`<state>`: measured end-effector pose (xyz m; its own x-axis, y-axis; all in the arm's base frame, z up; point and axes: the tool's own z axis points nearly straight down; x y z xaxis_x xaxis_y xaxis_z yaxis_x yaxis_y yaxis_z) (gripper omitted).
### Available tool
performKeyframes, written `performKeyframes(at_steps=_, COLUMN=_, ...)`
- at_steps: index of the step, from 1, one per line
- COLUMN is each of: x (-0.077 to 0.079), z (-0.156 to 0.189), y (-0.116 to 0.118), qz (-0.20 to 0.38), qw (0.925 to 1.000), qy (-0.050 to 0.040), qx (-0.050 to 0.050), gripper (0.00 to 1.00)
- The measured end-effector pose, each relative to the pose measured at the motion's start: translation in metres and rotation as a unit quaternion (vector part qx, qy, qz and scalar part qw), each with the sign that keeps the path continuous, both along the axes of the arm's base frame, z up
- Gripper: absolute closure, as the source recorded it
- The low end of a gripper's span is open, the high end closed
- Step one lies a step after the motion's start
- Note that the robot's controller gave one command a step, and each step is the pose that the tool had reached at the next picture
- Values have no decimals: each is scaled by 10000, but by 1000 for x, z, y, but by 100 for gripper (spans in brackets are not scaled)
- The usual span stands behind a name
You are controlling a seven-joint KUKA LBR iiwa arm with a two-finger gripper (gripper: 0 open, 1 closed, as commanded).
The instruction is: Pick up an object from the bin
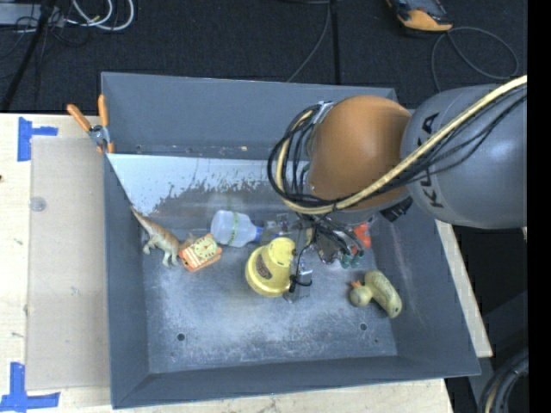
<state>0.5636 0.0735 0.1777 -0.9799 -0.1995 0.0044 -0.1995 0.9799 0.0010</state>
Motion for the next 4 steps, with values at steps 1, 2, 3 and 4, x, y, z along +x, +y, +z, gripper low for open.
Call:
performKeyframes(at_steps=1, x=10, z=-28, y=0, qz=754, qw=9972, qy=-23, qx=4, gripper=0)
performKeyframes(at_steps=2, x=12, z=-36, y=-1, qz=893, qw=9960, qy=-25, qx=7, gripper=0)
performKeyframes(at_steps=3, x=-3, z=-72, y=23, qz=138, qw=9999, qy=-10, qx=5, gripper=100)
performKeyframes(at_steps=4, x=-3, z=-72, y=22, qz=135, qw=9999, qy=-9, qx=5, gripper=100)
